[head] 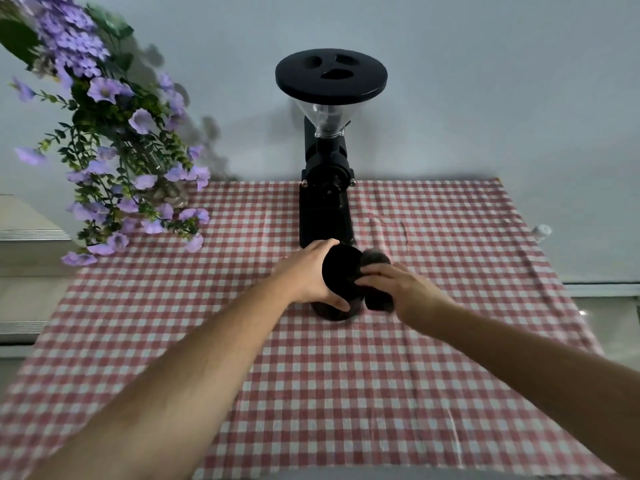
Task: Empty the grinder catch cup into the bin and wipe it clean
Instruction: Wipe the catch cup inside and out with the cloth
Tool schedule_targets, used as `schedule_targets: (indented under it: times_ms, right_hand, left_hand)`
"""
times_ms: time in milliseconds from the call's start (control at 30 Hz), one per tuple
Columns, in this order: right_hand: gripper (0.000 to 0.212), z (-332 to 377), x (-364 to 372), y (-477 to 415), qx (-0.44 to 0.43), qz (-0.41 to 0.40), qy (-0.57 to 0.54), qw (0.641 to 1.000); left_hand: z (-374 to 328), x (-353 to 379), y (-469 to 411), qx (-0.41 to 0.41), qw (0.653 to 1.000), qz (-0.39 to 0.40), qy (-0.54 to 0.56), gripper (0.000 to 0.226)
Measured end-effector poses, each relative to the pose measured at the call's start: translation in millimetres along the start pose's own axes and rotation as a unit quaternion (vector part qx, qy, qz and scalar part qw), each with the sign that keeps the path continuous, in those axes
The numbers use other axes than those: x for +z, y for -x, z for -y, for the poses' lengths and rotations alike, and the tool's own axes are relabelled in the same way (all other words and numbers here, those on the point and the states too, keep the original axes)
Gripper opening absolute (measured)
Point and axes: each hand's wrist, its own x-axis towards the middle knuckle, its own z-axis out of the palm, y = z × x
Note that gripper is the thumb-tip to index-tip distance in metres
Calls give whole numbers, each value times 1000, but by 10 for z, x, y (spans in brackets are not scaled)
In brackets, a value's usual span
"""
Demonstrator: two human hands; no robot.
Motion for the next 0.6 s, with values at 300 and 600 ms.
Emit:
schedule_targets:
  times_ms: [300,600]
  right_hand:
    - [61,50,467,85,102,-144,-297,938]
    - [45,-181,200,-86,191,-197,-448,851]
  left_hand:
    - [-11,-7,16,0,1000,14,0,125]
    - [-69,-30,28,3,998,33,48,121]
